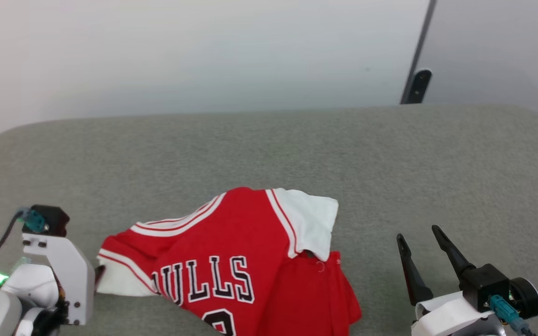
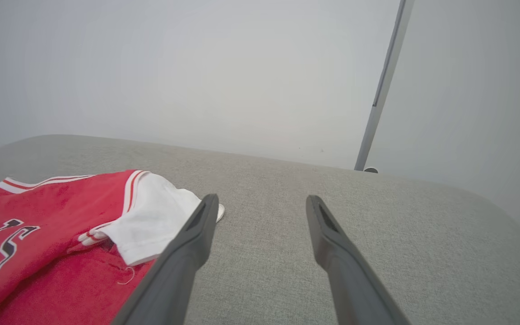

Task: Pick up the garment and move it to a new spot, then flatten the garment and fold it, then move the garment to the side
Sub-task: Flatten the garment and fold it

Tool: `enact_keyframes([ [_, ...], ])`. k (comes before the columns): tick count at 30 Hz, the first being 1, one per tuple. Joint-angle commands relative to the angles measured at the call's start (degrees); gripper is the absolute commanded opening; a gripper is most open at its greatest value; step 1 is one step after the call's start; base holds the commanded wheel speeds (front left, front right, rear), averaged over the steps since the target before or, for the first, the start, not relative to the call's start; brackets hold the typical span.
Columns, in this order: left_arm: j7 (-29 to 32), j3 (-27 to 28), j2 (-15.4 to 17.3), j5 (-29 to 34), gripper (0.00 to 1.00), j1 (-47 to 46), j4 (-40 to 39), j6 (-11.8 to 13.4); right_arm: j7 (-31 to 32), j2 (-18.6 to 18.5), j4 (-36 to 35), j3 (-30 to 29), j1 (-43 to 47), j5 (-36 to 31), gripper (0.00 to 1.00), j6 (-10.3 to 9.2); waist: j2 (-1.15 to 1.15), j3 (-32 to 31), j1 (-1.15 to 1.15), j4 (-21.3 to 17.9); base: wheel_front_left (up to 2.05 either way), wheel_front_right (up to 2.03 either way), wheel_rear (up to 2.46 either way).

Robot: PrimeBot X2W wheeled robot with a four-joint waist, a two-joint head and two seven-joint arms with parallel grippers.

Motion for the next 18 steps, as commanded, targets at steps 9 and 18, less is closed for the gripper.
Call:
enact_keyframes([
  [9, -17.6, 4.0, -6.1, -2.4, 0.98, 6.3, -4.7, -1.9, -0.1, -0.2, -2.1, 1.0, 2.8, -2.2, 1.00, -0.05, 0.00, -3.3, 0.00, 4.7, 0.00, 0.00, 0.00],
  [18, -39.8, 6.4, -12.2, 0.1, 1.00, 12.3, -4.3, -4.0, -0.1, 0.4, -3.8, 0.6, 5.3, -2.8, 1.00, -0.05, 0.00, -5.8, 0.00, 6.7, 0.00, 0.00, 0.00],
])
